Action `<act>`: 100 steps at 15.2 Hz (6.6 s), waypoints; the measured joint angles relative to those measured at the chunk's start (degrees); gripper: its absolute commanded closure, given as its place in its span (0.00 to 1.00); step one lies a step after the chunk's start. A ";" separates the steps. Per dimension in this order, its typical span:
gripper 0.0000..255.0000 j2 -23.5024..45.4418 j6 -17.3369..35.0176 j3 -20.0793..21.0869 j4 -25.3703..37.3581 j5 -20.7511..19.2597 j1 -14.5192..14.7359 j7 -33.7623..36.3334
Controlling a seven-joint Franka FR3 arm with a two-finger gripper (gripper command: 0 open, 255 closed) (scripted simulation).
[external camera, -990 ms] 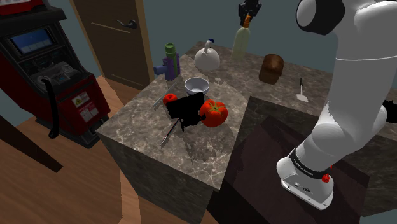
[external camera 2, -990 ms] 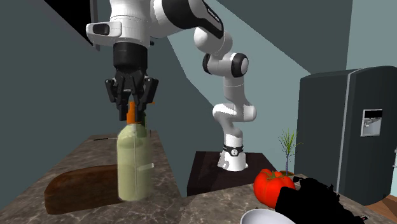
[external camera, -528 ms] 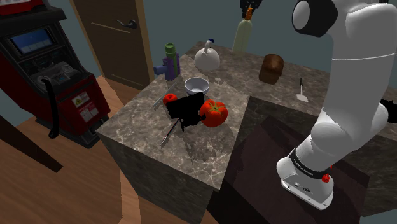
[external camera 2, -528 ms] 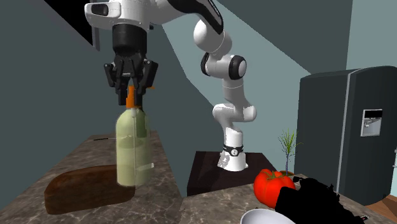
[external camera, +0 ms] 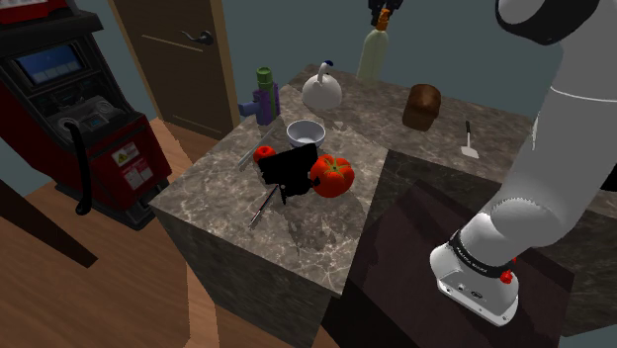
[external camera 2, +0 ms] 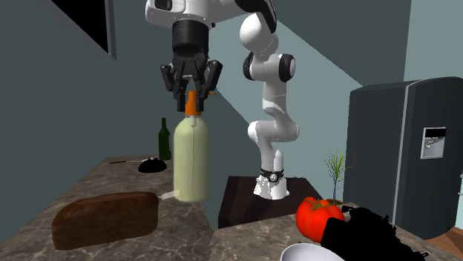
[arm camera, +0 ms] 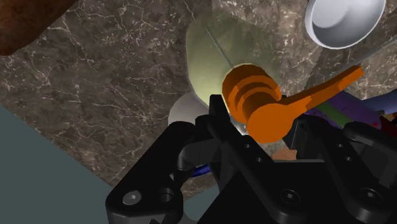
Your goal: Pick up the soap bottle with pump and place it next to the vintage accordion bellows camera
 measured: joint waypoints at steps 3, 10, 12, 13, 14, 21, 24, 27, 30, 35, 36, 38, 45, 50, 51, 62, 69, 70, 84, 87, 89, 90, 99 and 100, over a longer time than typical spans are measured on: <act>1.00 -6.02 1.12 0.95 -6.62 -2.69 3.31 3.57; 1.00 -18.14 1.81 5.27 -18.48 -7.72 9.21 13.42; 1.00 -20.64 1.55 6.98 -20.68 -8.53 10.59 16.50; 1.00 -22.00 1.31 7.78 -21.76 -8.92 11.16 17.91; 1.00 -23.37 1.29 8.70 -23.09 -9.29 11.77 19.45; 1.00 -29.92 -0.87 14.88 -27.64 -10.02 15.26 29.17; 1.00 -31.69 -1.54 17.60 -28.89 -9.78 16.67 33.26; 1.00 -32.72 -3.14 20.31 -28.43 -9.32 18.04 37.24; 1.00 -33.47 -4.21 23.21 -28.26 -8.70 19.48 41.44; 1.00 -33.77 -6.19 27.96 -26.74 -7.63 21.75 48.36; 1.00 -33.51 -6.84 29.16 -25.87 -7.36 22.32 50.07; 1.00 -33.43 -7.26 30.87 -25.42 -7.00 23.12 52.61; 1.00 -29.38 -10.56 37.93 -18.21 -6.35 26.29 62.93; 1.00 -26.94 -10.79 41.26 -15.69 -6.51 27.90 67.94; 1.00 -27.21 -10.18 41.31 -16.56 -6.42 27.96 68.07; 1.00 -30.81 -1.36 40.96 -28.85 -5.40 28.17 67.64; 1.00 -32.11 4.15 40.98 -35.61 -5.00 28.36 67.55; 1.00 -32.19 4.82 41.05 -36.37 -4.97 28.41 67.65; 1.00 -33.08 15.54 41.34 -47.95 -4.55 28.70 67.63; 1.00 -32.82 17.86 41.58 -50.02 -4.54 28.78 67.87; 1.00 -32.50 19.48 41.79 -51.32 -4.57 28.84 68.09; 1.00 -32.38 20.27 41.81 -52.01 -4.59 28.83 68.08; 1.00 -31.08 27.26 42.20 -57.74 -4.79 28.82 68.37; 1.00 -30.87 27.92 42.31 -58.20 -4.83 28.84 68.51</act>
